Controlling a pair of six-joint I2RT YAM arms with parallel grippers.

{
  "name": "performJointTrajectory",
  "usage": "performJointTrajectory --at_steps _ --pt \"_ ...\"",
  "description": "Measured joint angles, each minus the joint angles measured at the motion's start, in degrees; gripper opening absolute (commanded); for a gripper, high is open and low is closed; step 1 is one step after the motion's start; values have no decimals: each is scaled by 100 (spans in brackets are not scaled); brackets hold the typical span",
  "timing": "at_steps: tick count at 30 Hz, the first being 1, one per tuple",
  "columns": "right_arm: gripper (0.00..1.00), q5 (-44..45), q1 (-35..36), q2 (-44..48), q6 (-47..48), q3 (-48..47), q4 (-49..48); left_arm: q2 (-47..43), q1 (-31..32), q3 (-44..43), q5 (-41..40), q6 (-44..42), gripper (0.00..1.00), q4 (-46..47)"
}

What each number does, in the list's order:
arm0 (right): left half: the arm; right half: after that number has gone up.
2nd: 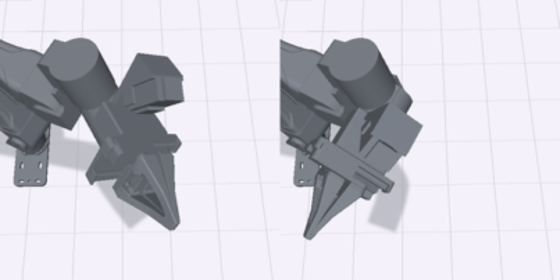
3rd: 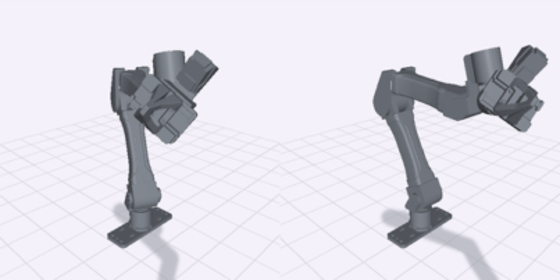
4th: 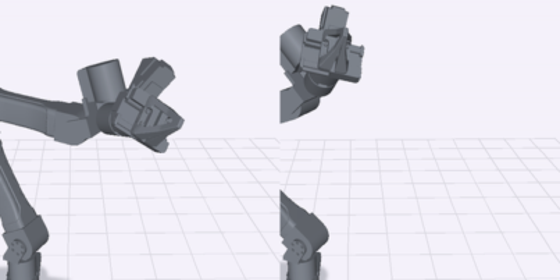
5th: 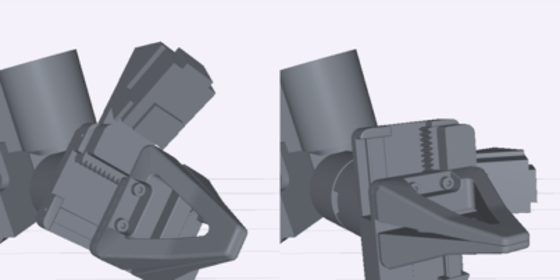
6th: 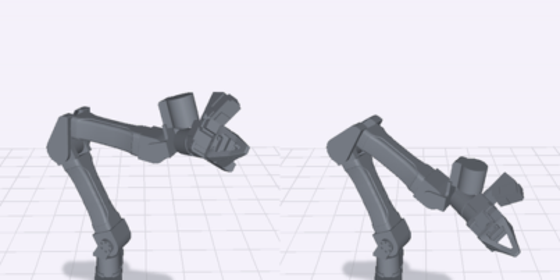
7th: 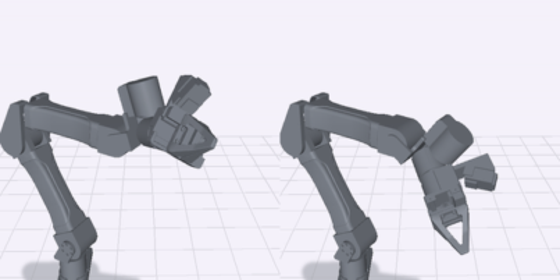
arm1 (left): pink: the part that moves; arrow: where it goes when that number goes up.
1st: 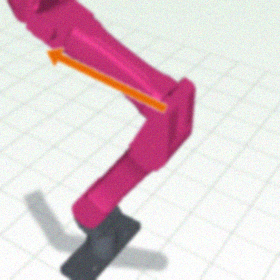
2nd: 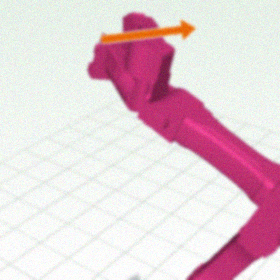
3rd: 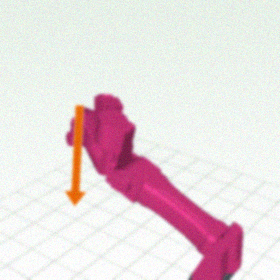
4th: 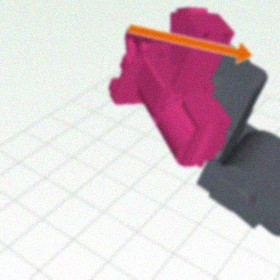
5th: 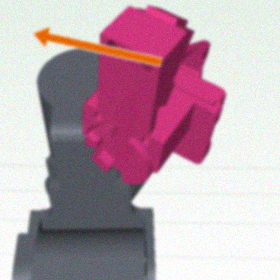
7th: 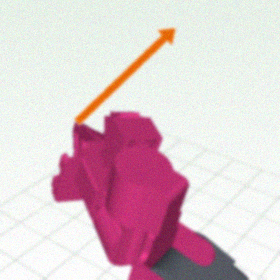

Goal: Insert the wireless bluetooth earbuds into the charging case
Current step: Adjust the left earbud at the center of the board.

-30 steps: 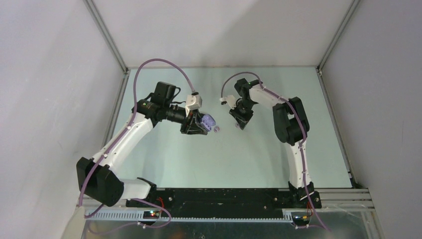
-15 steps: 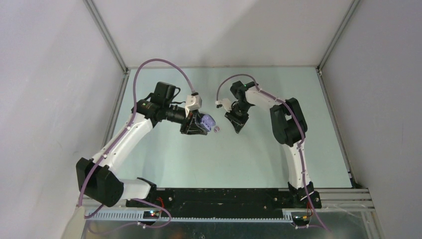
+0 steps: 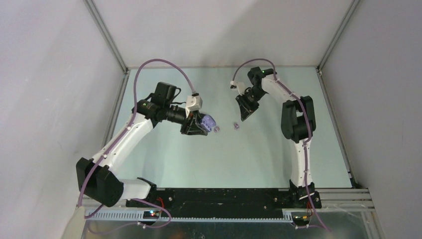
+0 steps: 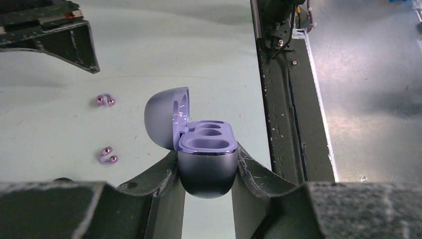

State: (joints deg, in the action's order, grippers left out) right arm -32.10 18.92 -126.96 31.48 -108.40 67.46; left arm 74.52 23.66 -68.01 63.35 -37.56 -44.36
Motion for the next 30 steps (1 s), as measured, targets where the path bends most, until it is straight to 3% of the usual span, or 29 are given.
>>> performJointTrajectory --at_steps 7,18,30 --pt "29 -83 -57 -369 -787 -520 -66 -13 46 0 -15 -17 0 -17" --pt "31 -280 -107 -439 -1705 721 -492 -72 48 0 -15 -44 0 -33" --pt "31 -293 -28 -393 -2304 828 -822 -109 48 0 -17 -46 0 -35"
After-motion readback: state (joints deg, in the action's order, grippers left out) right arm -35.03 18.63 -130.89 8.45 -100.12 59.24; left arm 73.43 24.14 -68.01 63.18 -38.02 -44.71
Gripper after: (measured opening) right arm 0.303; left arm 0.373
